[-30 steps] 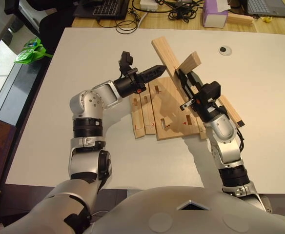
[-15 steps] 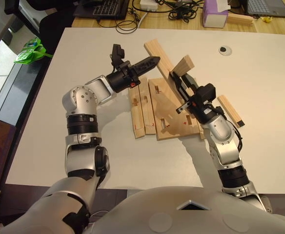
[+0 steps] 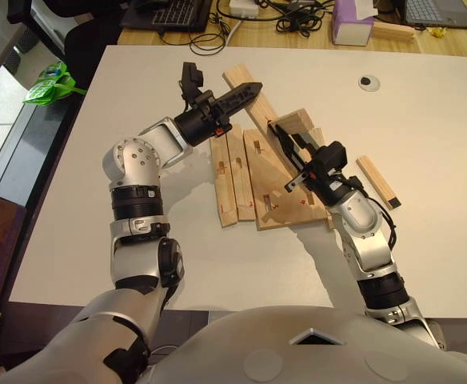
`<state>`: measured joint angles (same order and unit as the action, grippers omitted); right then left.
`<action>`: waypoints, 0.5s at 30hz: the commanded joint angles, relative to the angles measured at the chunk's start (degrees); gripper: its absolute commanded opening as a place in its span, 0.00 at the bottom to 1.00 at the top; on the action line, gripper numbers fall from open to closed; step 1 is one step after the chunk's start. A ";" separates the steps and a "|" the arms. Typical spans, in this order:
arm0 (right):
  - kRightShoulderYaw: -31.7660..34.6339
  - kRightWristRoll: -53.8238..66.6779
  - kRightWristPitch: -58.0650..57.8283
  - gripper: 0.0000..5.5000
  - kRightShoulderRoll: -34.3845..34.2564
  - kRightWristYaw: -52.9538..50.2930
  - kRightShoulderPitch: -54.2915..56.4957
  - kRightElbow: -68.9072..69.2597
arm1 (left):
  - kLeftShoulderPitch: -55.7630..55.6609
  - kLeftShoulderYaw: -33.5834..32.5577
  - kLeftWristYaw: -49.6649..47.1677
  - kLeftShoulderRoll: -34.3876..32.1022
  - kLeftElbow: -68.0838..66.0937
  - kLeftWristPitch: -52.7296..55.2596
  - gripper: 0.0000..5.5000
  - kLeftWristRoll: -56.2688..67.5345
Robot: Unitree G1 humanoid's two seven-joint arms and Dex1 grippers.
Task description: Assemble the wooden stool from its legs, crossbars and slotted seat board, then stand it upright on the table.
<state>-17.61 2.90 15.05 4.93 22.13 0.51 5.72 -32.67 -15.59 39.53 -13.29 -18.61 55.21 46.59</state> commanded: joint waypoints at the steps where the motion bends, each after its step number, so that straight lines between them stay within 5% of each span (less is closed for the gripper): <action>1: -0.21 -0.05 -0.81 0.07 -0.09 0.24 0.36 -0.45 | -0.57 0.25 -1.37 0.86 1.69 0.03 0.21 0.15; 5: 0.04 -0.85 -1.06 0.07 -0.25 -0.76 0.89 -0.99 | -0.10 -0.08 -2.58 1.74 3.87 1.74 0.19 1.81; 15: 0.26 -1.86 -2.20 0.51 1.29 -0.27 0.13 -0.02 | -2.02 -3.03 -7.47 2.80 4.67 0.38 0.19 2.65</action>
<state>-17.85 1.23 14.02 5.03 21.43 0.69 4.72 -32.48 -16.96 33.80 -10.25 -14.19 57.08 48.98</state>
